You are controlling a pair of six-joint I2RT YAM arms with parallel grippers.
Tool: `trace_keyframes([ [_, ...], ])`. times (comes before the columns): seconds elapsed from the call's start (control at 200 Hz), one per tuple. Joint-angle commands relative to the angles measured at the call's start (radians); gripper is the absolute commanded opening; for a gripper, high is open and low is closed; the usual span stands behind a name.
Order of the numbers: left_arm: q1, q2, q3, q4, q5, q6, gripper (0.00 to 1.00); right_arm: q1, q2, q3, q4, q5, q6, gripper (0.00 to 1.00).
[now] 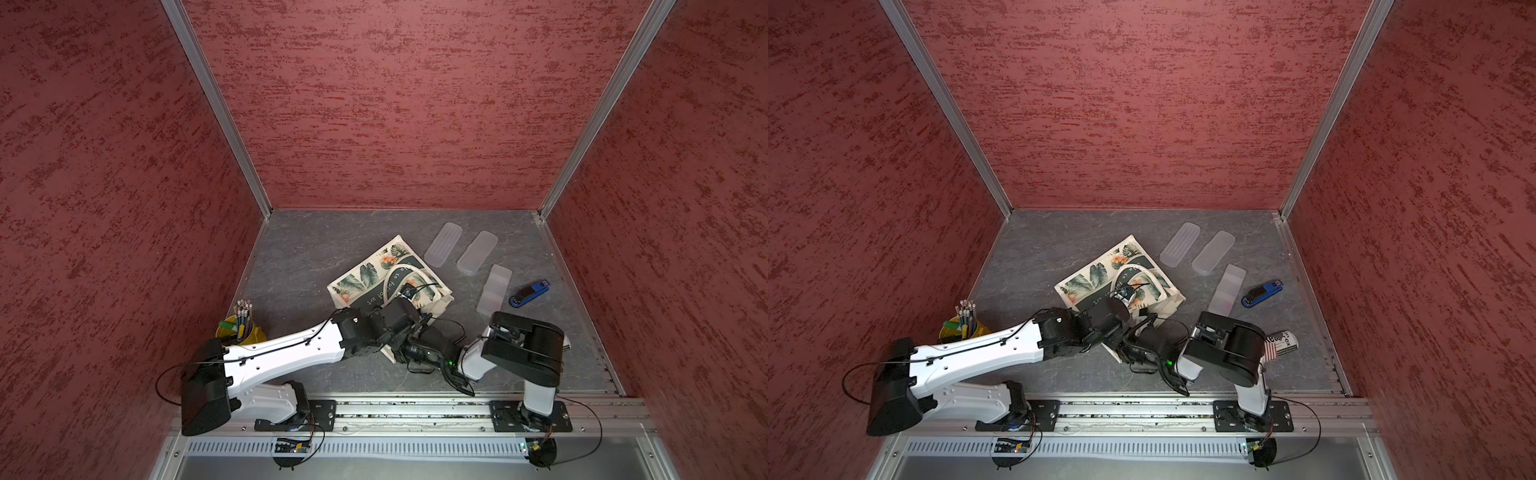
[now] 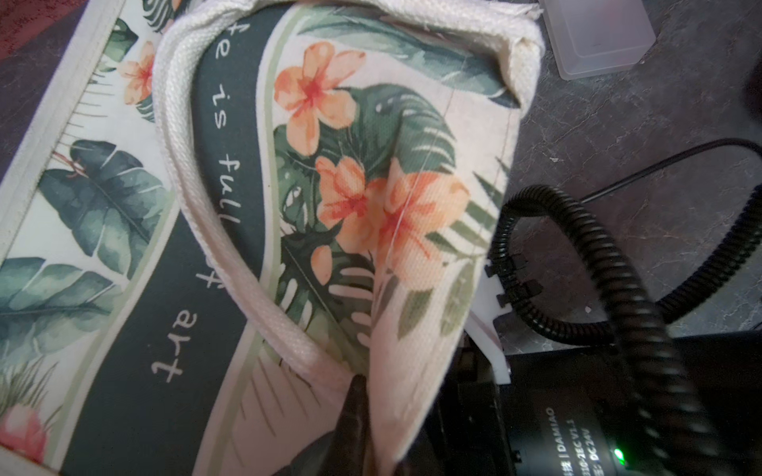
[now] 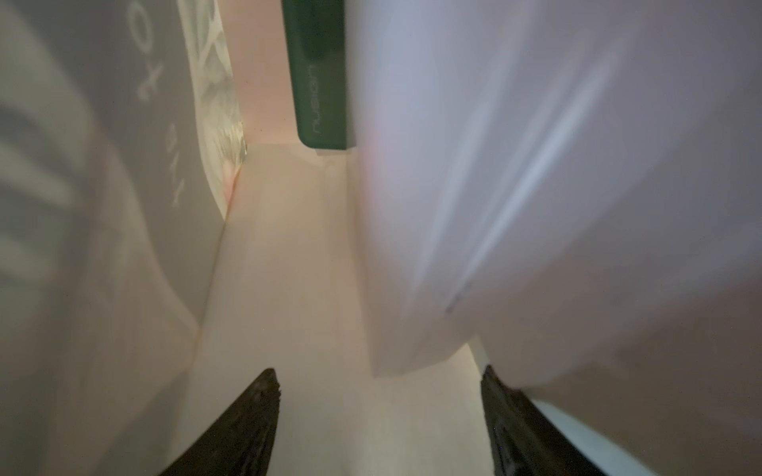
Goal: Take out the pencil case from the canvas bag
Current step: Pick up the pencil case from the canvas bag.
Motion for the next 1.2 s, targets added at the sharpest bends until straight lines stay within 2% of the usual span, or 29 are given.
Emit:
trace_keyframes([
  [0.0,-0.023,0.002,0.004,0.039,0.110,-0.001,0.00,0.000,0.048,0.003,0.205,0.175,0.083,0.78],
  [0.09,-0.022,0.002,0.003,0.038,0.090,-0.027,0.00,-0.007,0.057,-0.007,0.258,0.254,0.046,0.75],
  [0.281,-0.022,0.002,-0.012,0.056,0.101,-0.045,0.00,-0.013,0.005,-0.022,0.214,0.368,-0.002,0.69],
  [0.376,-0.023,0.002,-0.013,0.055,0.105,-0.045,0.00,-0.030,-0.010,-0.017,0.170,0.368,-0.002,0.65],
  [0.501,-0.029,-0.006,-0.015,0.058,0.090,-0.048,0.00,-0.052,-0.010,-0.007,0.129,0.333,-0.005,0.52],
  [0.586,-0.032,-0.021,-0.035,0.087,0.083,-0.044,0.00,-0.059,-0.011,-0.022,0.126,0.329,-0.006,0.46],
  [0.751,-0.031,-0.033,-0.047,0.088,0.068,-0.050,0.00,-0.064,-0.071,-0.050,0.125,0.332,-0.080,0.37],
  [0.922,-0.039,-0.054,-0.074,0.105,0.038,-0.067,0.00,-0.076,-0.208,-0.064,-0.038,0.345,-0.150,0.37],
  [1.017,-0.039,-0.061,-0.077,0.116,0.035,-0.068,0.00,-0.096,-0.251,-0.074,-0.113,0.337,-0.136,0.38],
  [1.087,-0.040,-0.058,-0.074,0.116,0.037,-0.065,0.00,-0.115,-0.259,-0.076,-0.164,0.316,-0.121,0.44],
  [1.197,-0.041,-0.048,-0.063,0.108,0.035,-0.063,0.00,-0.143,-0.249,-0.066,-0.234,0.278,-0.099,0.49],
])
